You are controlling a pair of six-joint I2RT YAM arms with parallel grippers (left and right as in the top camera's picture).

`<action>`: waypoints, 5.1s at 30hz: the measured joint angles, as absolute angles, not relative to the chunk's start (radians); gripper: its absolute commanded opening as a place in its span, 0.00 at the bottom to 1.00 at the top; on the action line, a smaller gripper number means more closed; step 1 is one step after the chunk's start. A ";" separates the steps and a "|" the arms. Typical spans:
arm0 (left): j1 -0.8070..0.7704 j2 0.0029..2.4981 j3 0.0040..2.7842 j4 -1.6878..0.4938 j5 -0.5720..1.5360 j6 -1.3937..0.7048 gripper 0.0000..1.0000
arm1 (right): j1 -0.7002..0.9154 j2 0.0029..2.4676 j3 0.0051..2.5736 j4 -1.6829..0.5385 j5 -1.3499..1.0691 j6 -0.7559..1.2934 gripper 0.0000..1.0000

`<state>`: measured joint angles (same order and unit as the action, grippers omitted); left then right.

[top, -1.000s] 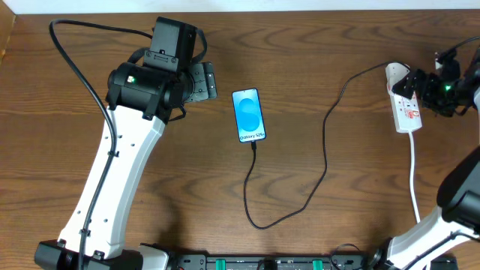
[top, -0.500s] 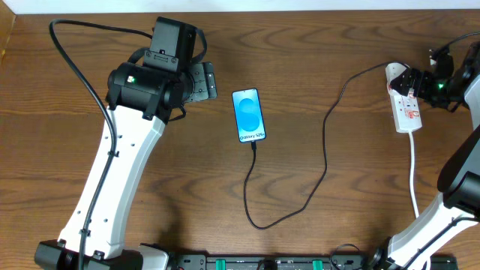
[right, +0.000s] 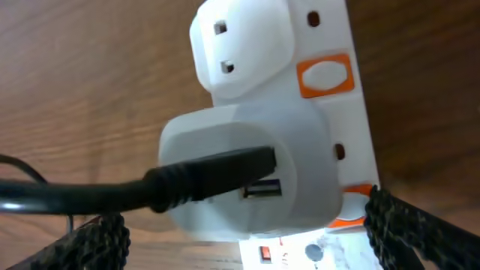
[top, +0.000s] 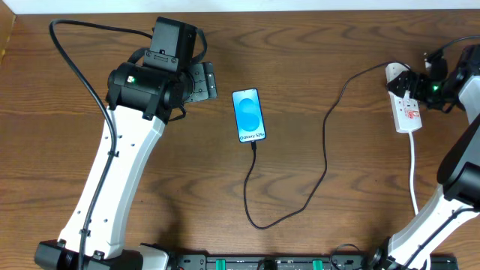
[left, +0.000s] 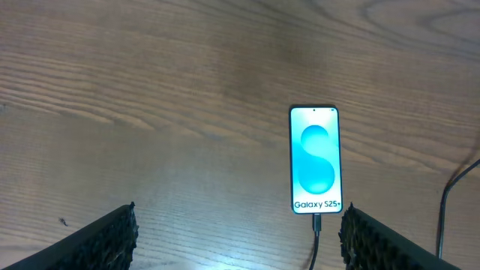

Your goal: Plug charger to phone and switch on socket

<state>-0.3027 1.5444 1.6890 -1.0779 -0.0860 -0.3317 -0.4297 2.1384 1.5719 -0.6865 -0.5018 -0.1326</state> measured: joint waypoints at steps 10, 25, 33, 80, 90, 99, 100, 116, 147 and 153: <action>-0.303 1.544 1.689 -1.078 -0.086 -0.332 0.85 | -0.419 2.138 1.574 -0.689 -0.488 -0.133 0.99; -0.303 1.544 1.689 -1.078 -0.086 -0.332 0.85 | -0.402 2.138 1.588 -0.691 -0.513 -0.110 0.99; -0.303 1.544 1.689 -1.078 -0.086 -0.332 0.85 | -0.402 2.138 1.588 -0.693 -0.512 -0.109 0.99; -0.303 1.544 1.689 -1.078 -0.086 -0.332 0.86 | -0.377 1.865 1.391 -0.808 -0.329 0.182 0.99; -0.303 1.544 1.689 -1.078 -0.086 -0.332 0.85 | -0.379 1.555 1.391 -0.963 -0.155 0.260 0.99; -0.303 1.544 1.689 -1.078 -0.086 -0.332 0.85 | -0.379 1.489 1.391 -0.968 -0.130 0.279 0.99; -0.303 1.544 1.689 -1.078 -0.086 -0.332 0.85 | -0.379 1.489 1.391 -0.968 -0.130 0.279 0.99; -0.303 1.544 1.689 -1.078 -0.086 -0.332 0.86 | -0.379 1.489 1.391 -0.968 -0.129 0.281 0.99; -0.334 0.816 0.653 0.215 -0.135 -0.260 0.86 | -0.379 1.489 1.390 -0.969 -0.118 0.282 0.99; -0.260 0.562 0.379 0.400 -0.138 -0.251 0.86 | -0.379 1.489 1.390 -0.969 -0.118 0.282 0.99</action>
<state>-0.2596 0.5617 0.3786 0.3996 -0.1379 -0.2512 -0.3794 1.4895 1.3899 -0.9688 -0.1184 0.2817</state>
